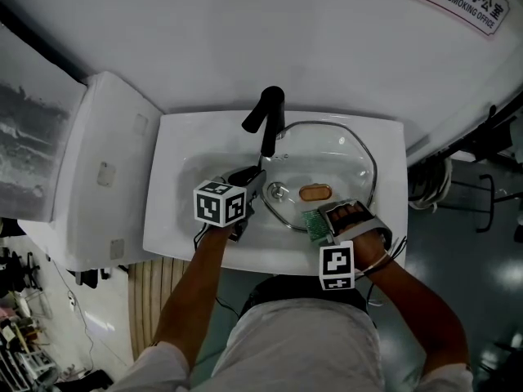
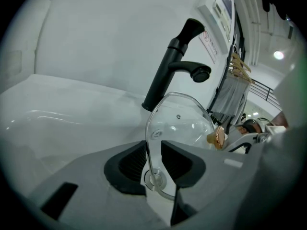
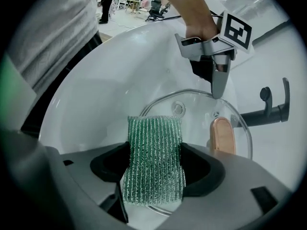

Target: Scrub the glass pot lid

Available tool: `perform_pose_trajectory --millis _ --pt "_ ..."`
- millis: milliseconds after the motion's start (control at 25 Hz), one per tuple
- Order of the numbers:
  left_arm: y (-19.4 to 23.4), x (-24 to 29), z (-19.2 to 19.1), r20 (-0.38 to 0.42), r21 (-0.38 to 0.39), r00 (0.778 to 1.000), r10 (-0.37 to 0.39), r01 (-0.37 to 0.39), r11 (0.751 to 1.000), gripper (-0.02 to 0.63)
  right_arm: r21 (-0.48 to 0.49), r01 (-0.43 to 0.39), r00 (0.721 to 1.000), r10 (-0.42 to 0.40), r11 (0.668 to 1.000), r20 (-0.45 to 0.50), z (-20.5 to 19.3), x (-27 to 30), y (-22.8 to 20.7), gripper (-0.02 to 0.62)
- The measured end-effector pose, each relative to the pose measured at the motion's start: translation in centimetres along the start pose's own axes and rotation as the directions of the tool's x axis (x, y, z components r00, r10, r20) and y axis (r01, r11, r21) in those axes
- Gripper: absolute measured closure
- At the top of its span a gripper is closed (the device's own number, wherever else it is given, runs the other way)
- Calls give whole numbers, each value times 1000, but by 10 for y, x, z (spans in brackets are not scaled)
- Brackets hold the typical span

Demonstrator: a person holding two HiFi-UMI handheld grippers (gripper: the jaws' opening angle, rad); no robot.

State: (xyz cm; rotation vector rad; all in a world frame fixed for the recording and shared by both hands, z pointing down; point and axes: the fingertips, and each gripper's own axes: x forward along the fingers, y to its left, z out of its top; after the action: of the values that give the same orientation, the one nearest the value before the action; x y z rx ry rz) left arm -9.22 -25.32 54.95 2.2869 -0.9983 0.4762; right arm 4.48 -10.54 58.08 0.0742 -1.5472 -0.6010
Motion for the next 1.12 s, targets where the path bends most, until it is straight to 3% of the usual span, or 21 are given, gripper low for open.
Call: perform_pose_trajectory --millis 240,720,920,1120 --pt "0 0 0 -3 3 1000 -4 4 1000 497 -42 -25 998 22 999 -53 -38 -9 9 267" --pt "0 0 0 -14 18 1000 20 -20 1000 497 77 -7 997 13 997 -76 -80 -30 0 267" --pt "0 -7 -1 -13 38 999 51 -50 998 497 233 -2 1000 4 973 -8 -81 -44 -4 267" --pt "-4 -25 7 20 55 997 75 -76 996 497 438 10 995 -52 899 84 -80 -65 -22 267"
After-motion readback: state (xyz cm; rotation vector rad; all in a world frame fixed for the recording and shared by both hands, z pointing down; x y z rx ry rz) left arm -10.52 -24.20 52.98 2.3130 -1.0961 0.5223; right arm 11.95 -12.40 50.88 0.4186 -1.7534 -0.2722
